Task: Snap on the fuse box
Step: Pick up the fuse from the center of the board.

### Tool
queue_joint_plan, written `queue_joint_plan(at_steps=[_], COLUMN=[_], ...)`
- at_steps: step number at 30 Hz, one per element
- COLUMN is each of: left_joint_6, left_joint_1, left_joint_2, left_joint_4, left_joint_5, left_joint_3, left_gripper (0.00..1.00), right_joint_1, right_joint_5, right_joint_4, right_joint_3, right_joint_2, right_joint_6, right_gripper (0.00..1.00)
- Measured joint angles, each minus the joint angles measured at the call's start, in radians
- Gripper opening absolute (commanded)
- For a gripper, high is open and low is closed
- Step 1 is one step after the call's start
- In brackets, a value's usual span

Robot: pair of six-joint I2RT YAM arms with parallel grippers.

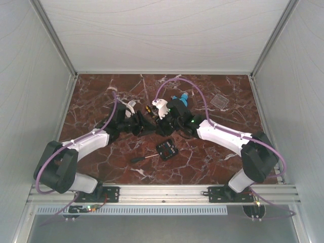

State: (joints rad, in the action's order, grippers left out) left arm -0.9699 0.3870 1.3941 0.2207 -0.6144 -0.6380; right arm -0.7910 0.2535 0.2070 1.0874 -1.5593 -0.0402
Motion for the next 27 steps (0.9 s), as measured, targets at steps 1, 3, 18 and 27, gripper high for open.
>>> queue_joint_plan(at_steps=[1,3,18,27], left_joint_6=[-0.002,-0.004,-0.031,-0.045], left_joint_1=[0.0,0.0,0.0,-0.002], left_joint_2=[0.0,0.0,0.0,0.0], left_joint_4=[0.003,0.01,0.019,0.045], left_joint_5=[0.0,0.0,0.007,0.008], left_joint_3=[0.0,0.0,0.026,0.051], left_gripper=[0.34,0.33,0.23,0.16], right_joint_1=[0.0,0.0,0.0,-0.001], right_joint_5=[0.003,0.006,0.016,0.025], right_joint_4=[-0.003,-0.008,-0.026,-0.034], right_joint_3=[0.0,0.0,0.0,0.0], right_joint_2=[0.0,0.0,0.0,-0.018], right_joint_6=[-0.003,-0.006,-0.028,-0.037], right_gripper=[0.18,0.18,0.18,0.18])
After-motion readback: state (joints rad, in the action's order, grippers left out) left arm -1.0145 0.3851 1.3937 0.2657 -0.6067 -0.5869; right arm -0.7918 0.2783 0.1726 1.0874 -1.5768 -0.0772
